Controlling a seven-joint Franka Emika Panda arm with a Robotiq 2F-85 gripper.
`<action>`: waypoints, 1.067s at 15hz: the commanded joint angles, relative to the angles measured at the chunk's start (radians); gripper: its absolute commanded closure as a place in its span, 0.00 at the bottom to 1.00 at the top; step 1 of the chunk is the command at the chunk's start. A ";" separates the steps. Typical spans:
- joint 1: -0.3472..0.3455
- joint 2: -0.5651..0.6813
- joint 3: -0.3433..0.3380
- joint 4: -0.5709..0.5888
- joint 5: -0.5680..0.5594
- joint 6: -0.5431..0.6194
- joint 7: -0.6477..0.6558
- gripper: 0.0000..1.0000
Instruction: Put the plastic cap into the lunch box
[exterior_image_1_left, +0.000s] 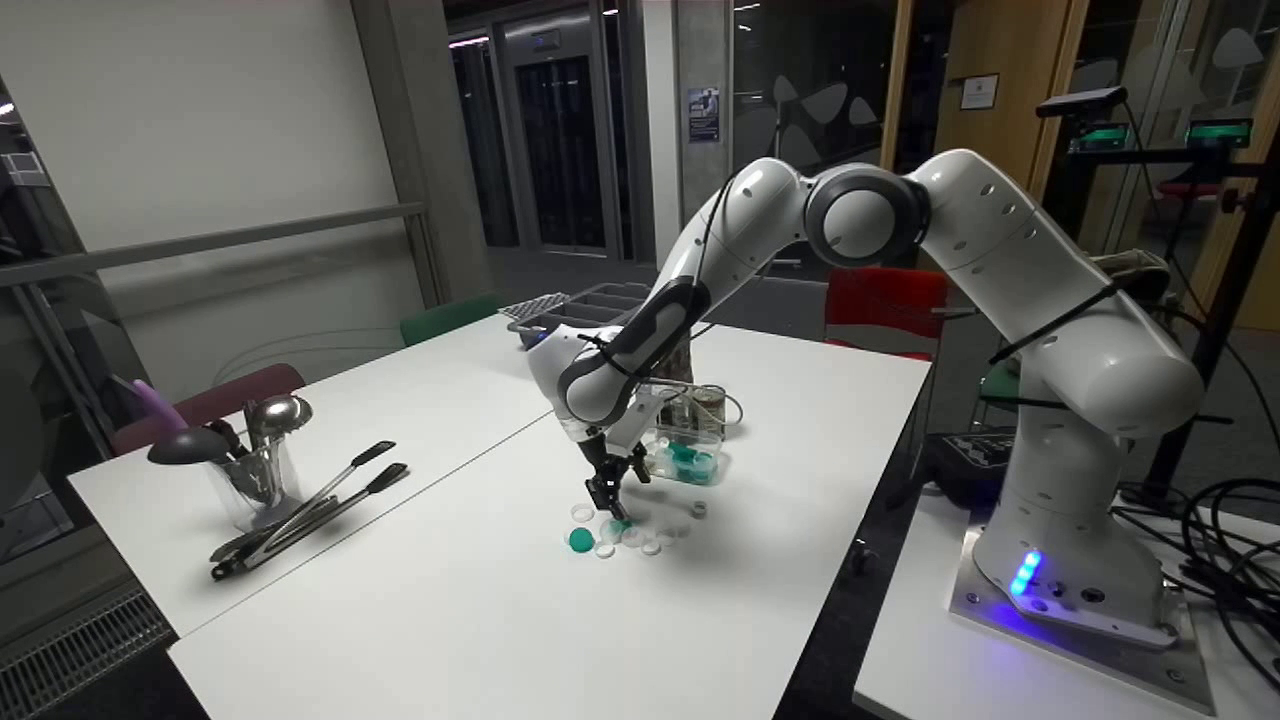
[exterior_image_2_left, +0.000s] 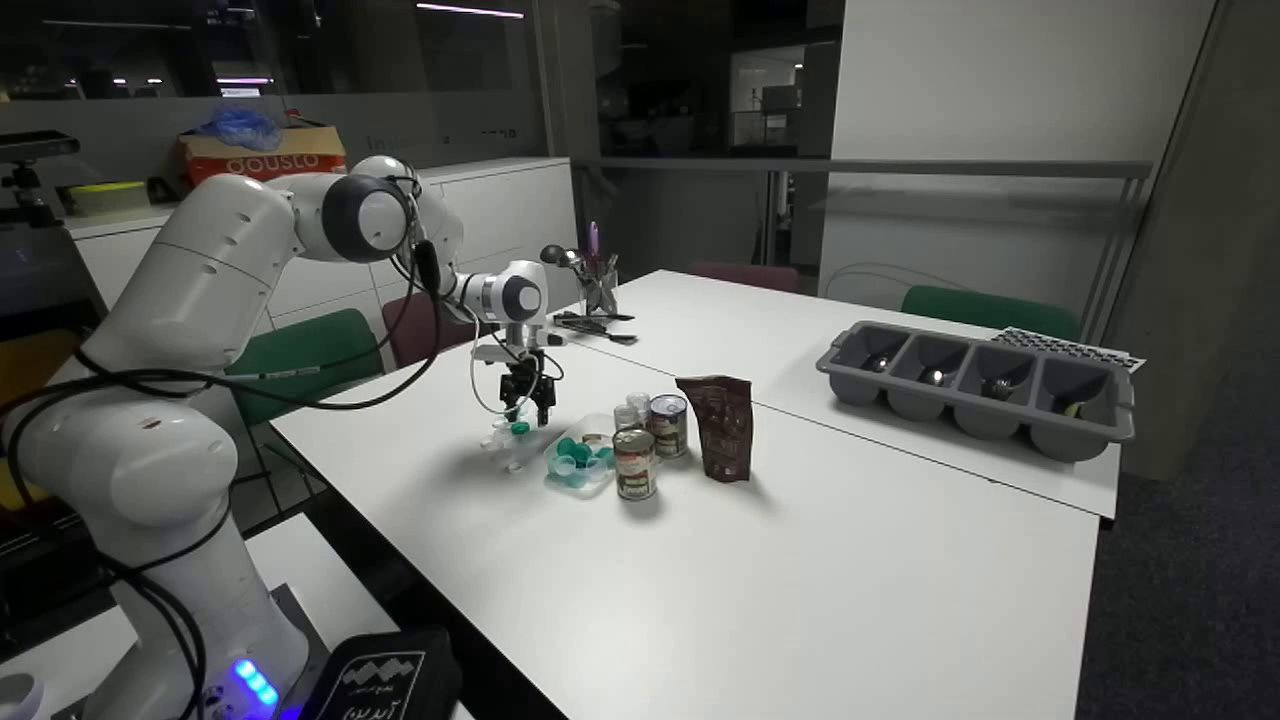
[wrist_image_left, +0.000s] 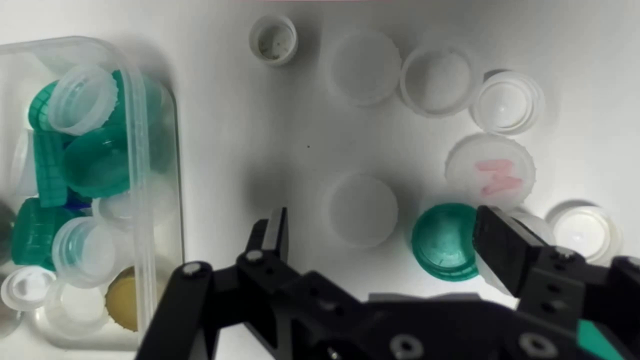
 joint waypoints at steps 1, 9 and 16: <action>-0.014 -0.051 0.010 -0.046 0.016 -0.009 -0.005 0.00; -0.001 -0.018 0.011 0.032 0.009 -0.115 -0.005 0.00; 0.009 0.001 0.012 0.097 -0.021 -0.148 -0.017 0.00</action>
